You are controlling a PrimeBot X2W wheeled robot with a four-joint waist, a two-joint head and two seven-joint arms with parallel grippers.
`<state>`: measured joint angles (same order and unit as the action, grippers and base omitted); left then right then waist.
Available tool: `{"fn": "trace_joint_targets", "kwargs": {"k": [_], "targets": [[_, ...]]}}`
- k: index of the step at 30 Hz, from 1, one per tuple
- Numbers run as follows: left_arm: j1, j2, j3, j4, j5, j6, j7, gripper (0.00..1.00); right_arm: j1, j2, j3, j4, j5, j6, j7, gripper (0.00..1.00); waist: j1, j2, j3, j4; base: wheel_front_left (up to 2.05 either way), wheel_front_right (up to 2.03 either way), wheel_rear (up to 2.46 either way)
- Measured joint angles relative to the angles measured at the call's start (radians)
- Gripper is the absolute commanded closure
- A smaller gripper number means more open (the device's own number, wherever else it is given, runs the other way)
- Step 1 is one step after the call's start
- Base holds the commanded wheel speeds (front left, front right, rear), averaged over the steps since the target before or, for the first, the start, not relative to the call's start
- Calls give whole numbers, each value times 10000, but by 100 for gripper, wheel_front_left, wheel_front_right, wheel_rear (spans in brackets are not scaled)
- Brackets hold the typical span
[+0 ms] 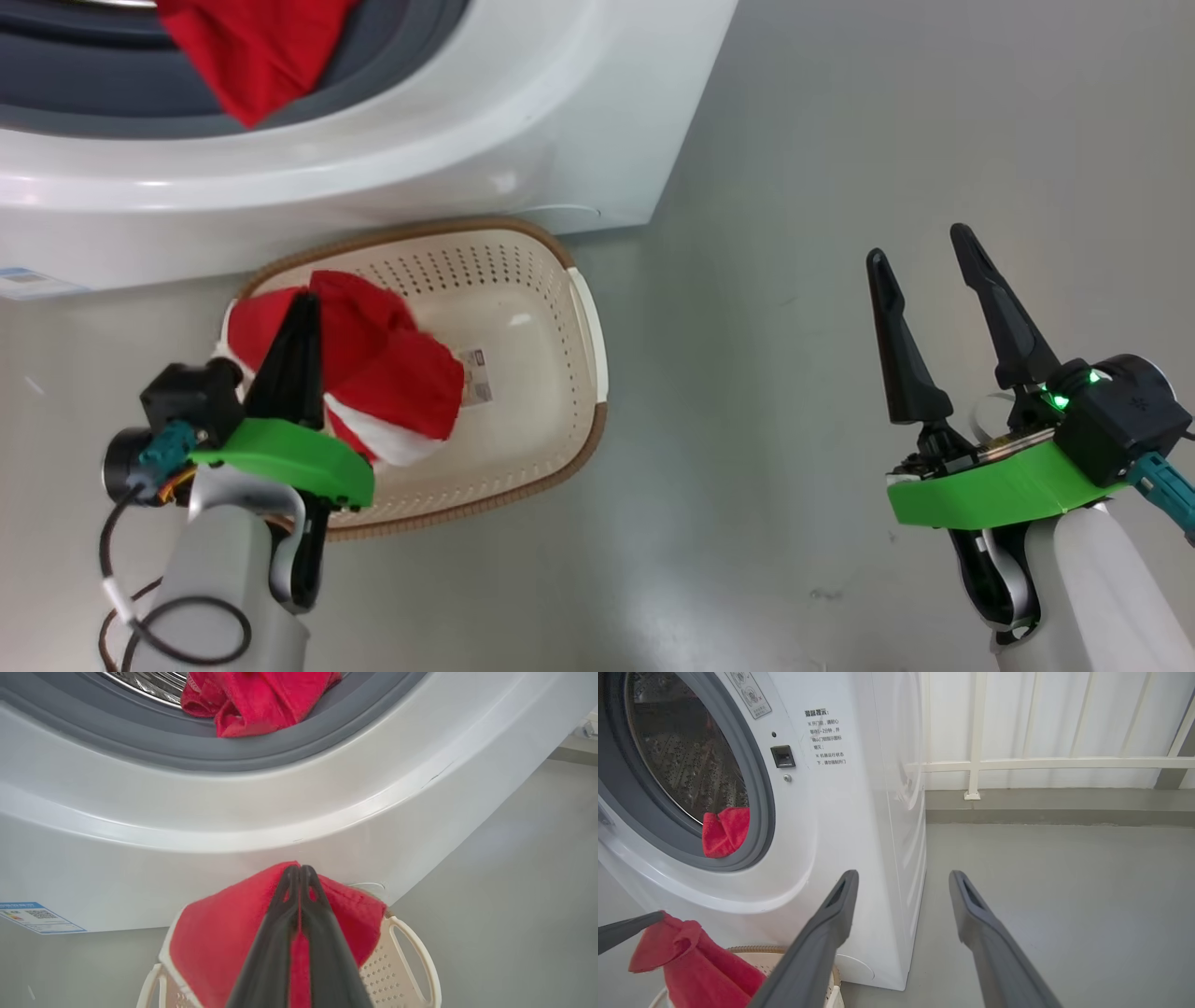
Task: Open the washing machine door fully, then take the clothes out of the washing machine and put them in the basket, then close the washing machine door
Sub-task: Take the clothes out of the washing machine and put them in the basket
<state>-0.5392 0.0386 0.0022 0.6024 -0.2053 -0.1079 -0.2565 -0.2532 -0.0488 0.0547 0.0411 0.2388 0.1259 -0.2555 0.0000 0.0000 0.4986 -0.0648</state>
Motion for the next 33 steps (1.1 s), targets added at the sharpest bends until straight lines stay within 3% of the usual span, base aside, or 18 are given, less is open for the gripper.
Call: {"fn": "trace_joint_targets", "kwargs": {"k": [25, 33], "targets": [[-2603, 426, -102, 5919, -522, -173, 94, 100, -945, -12, 713, 217, 326, 0, 0, 0, 0, 0, 1661, -790, 0, 0, 0], [-2917, 456, -343, 6544, -704, -173, 171, 100, -995, -13, 794, 261, 422, 0, 0, 0, 0, 0, 1923, -1075, 0, 0, 0]]}}
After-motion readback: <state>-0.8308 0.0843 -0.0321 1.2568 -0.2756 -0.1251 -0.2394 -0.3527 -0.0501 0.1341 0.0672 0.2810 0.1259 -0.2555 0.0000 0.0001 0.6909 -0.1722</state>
